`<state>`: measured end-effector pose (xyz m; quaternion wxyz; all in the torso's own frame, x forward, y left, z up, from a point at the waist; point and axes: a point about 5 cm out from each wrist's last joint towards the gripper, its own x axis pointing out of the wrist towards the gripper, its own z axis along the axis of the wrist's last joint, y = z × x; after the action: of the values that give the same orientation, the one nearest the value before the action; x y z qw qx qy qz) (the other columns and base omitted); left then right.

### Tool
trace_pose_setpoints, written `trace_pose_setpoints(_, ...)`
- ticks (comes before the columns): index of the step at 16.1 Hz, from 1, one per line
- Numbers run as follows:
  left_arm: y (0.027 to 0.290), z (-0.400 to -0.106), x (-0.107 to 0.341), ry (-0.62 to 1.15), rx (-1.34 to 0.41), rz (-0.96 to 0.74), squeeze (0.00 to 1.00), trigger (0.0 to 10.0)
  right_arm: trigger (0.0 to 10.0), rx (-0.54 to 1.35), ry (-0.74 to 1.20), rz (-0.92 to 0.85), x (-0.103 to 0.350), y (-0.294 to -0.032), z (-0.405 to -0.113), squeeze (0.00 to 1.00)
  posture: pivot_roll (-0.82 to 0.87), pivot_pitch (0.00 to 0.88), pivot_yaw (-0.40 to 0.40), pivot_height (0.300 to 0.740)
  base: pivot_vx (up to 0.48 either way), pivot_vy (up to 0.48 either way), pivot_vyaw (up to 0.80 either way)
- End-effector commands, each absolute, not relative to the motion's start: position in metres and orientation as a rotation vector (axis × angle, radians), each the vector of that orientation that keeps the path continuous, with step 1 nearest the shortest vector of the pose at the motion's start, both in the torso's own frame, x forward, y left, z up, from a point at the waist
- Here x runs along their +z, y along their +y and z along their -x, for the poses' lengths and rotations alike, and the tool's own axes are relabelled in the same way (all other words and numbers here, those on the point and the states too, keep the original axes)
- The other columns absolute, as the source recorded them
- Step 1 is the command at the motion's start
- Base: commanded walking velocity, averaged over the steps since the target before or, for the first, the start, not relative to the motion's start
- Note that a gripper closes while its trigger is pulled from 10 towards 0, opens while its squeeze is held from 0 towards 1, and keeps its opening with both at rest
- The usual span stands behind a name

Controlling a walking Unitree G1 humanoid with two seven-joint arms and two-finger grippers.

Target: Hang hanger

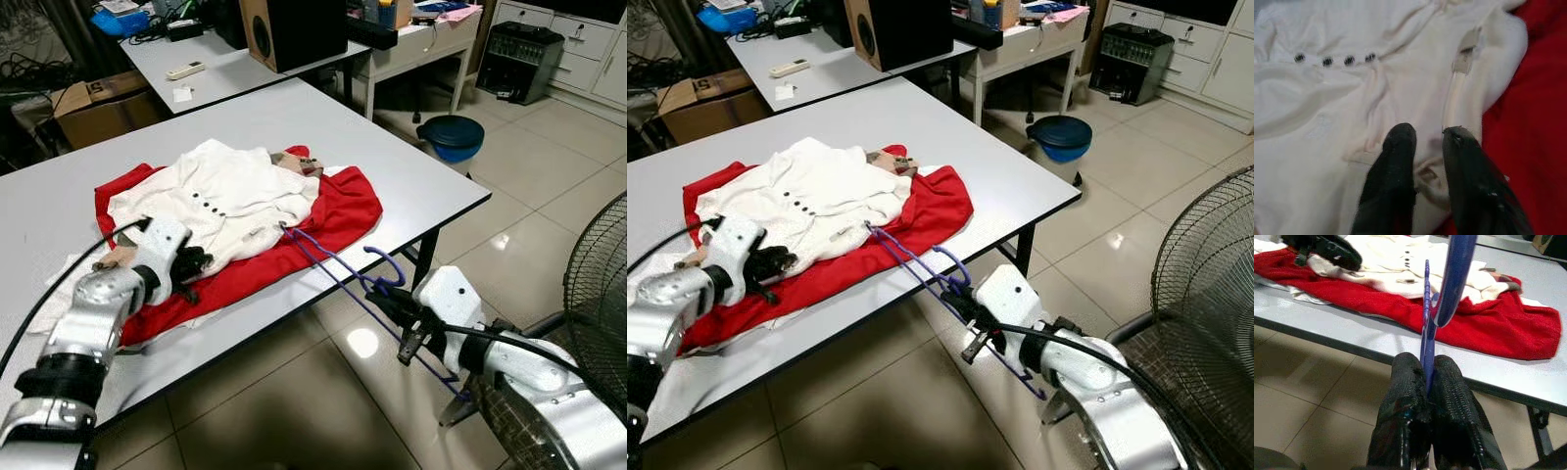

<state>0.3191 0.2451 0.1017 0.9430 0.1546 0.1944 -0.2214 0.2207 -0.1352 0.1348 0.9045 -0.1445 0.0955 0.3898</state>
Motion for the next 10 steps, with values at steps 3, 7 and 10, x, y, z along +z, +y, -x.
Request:
trace_pose_setpoints(3, 0.255, -0.314, 0.105, 0.393, -0.435, -0.339, 1.0, 10.0, 10.0, 0.836, 0.188, 0.299, 0.134, -0.129, -0.219, 0.0, -0.13, 0.0, 0.141, 0.74, 0.0, 0.0, 0.0)
trace_pose_setpoints(7, 0.264, -0.306, 0.093, 0.46, -0.399, -0.365, 1.0, 10.0, 10.0, 0.85, 0.19, 0.299, 0.133, -0.128, -0.22, 0.0, -0.11, 0.0, 0.134, 0.74, 0.0, 0.0, 0.0)
trace_pose_setpoints(10, 0.262, -0.312, 0.083, 0.46, -0.318, -0.338, 0.0, 10.0, 10.0, 0.869, 0.186, 0.293, 0.133, -0.124, -0.222, 0.0, -0.09, 0.0, 0.12, 0.74, 0.0, 0.0, 0.0)
